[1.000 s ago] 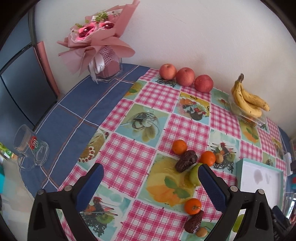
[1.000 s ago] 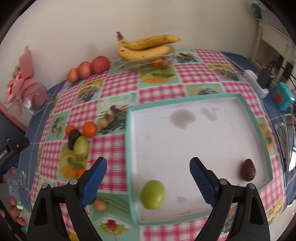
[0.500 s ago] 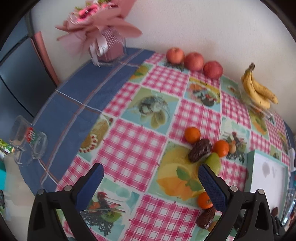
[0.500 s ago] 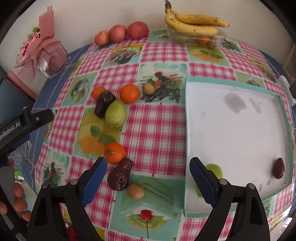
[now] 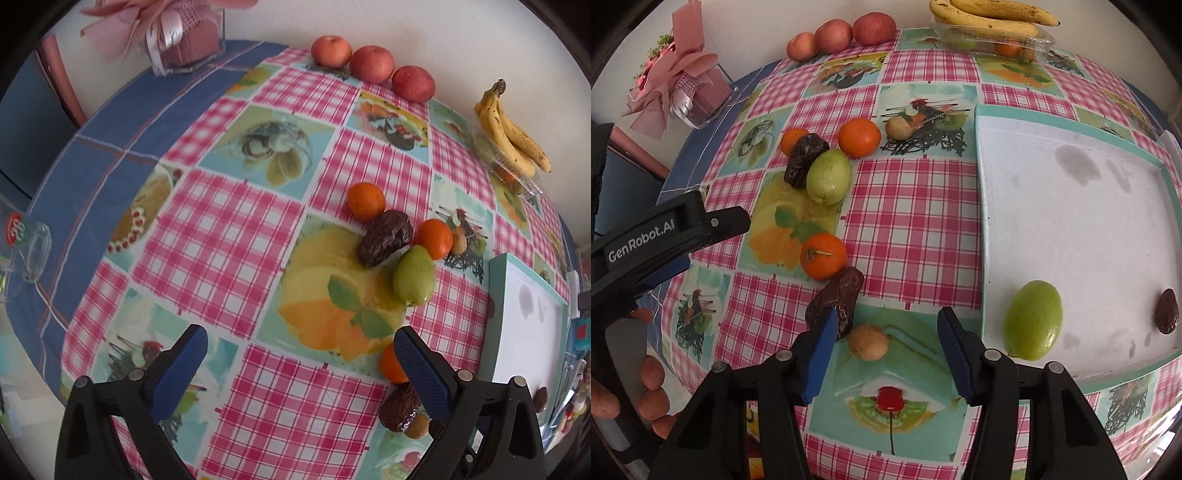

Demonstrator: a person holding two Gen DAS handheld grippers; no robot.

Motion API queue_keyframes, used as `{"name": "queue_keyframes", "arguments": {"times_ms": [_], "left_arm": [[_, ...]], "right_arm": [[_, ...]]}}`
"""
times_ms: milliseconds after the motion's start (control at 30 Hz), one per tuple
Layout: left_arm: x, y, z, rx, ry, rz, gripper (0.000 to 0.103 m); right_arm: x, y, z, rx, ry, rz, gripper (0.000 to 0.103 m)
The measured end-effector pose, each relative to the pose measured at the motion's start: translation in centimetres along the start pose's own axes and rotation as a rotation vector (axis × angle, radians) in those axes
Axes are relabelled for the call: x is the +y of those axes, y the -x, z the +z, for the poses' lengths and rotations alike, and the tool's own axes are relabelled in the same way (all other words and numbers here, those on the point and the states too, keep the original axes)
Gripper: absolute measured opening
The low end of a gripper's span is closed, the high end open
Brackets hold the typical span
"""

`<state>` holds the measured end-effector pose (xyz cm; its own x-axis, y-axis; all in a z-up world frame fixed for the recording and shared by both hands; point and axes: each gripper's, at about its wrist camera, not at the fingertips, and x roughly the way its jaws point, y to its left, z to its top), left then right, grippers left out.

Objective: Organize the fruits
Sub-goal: 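Move both tools back toward the remaining fruits beside the tray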

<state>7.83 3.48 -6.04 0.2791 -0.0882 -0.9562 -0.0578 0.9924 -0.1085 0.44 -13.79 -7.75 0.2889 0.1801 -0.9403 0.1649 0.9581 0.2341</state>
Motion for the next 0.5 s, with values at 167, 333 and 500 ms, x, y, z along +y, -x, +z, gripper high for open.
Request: {"name": "queue_keyframes", "arguments": {"times_ms": [167,333,500], "left_arm": [[0.0,-0.8,-0.2,0.027,0.017,-0.010,0.101],[-0.5,-1.3,-0.4,0.053,0.022,-0.051,0.099],[-1.0,-1.7,-0.4,0.077,0.030,-0.098,0.096]], "right_arm": [[0.3,-0.8,-0.4,0.032,0.012,0.005,0.045],[0.6,-1.6,-1.0,0.072,0.034,0.003,0.045],[0.8,-2.0,-1.3,0.092,0.058,0.009,0.038]]}}
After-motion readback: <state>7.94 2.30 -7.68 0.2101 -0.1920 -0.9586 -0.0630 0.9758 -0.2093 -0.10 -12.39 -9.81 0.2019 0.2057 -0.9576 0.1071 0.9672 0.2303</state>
